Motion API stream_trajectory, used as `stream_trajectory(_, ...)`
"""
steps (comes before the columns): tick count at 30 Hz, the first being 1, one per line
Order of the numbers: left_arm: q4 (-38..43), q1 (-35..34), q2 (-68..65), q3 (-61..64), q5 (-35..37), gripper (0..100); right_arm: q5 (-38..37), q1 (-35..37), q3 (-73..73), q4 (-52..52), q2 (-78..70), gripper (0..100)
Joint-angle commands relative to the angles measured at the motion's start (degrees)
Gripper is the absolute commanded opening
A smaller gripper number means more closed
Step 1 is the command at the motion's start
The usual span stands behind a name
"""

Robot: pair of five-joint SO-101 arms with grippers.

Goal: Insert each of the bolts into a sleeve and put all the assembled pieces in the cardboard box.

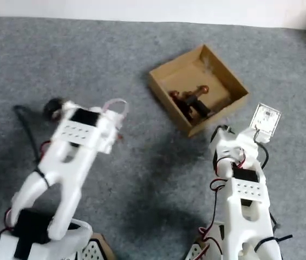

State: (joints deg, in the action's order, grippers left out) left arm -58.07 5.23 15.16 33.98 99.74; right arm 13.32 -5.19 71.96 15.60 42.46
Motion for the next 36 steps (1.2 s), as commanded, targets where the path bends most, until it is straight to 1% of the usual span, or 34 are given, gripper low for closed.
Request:
stream_trajectory(1, -0.4, -4.3, 3.9, 0.2, 10.1, 1, -0.9, -0.2, -0.3, -1.4, 0.5, 0.5)
stream_trajectory(3, -0.4, -5.1, 4.1, 0.7, 10.2, 4, -0.9, -0.2, -0.3, -1.4, 0.5, 0.5)
stream_trajectory(6, -3.7, -5.5, 4.1, 0.2, 8.9, 20, -0.9, -0.2, -0.3, -1.4, 0.5, 0.5)
stream_trajectory(7, -4.6, -4.8, 4.1, 0.0, 5.8, 25, -0.9, -0.2, -0.3, -1.4, 0.5, 0.5)
stream_trajectory(8, -5.5, -3.6, 4.1, 0.0, 0.6, 30, -0.9, -0.2, -0.3, -1.4, 0.5, 0.5)
stream_trajectory(10, -8.1, -2.3, 3.9, 0.7, -12.5, 37, -0.9, -0.2, -0.3, -1.4, 0.5, 0.5)
stream_trajectory(12, -11.3, -3.2, 4.0, 0.7, -26.2, 40, -0.9, -0.1, -0.3, -1.4, 0.5, 0.5)
stream_trajectory(14, -13.5, -4.2, 4.1, 0.0, -37.6, 40, -0.9, -0.1, -0.3, -1.4, 0.5, 0.5)
stream_trajectory(18, -12.3, -7.9, 3.6, -0.3, -58.2, 41, -0.9, -0.1, -0.3, -1.4, 0.5, 0.5)
stream_trajectory(23, -13.5, -11.0, 3.7, -0.1, -94.3, 41, -0.9, -0.1, -0.3, -1.4, 0.5, 0.5)
stream_trajectory(25, -12.9, -11.2, 3.6, 0.0, -106.6, 41, -0.9, -0.1, -0.3, -1.4, 0.5, 0.5)
stream_trajectory(26, -13.0, -11.0, 3.6, 1.0, -111.6, 41, -0.9, -0.1, -0.3, -1.4, 0.5, 0.5)
stream_trajectory(28, -11.9, -10.4, 3.6, 4.3, -119.9, 41, -0.9, -0.1, -0.3, -1.4, 0.5, 0.5)
stream_trajectory(30, -10.4, -11.2, 4.0, 6.3, -126.2, 41, -0.9, 0.0, -0.3, -1.4, 0.5, 0.5)
stream_trajectory(36, -9.8, -12.1, 4.1, 11.6, -137.2, 41, -0.9, 1.0, -0.3, -1.2, 0.5, 0.5)
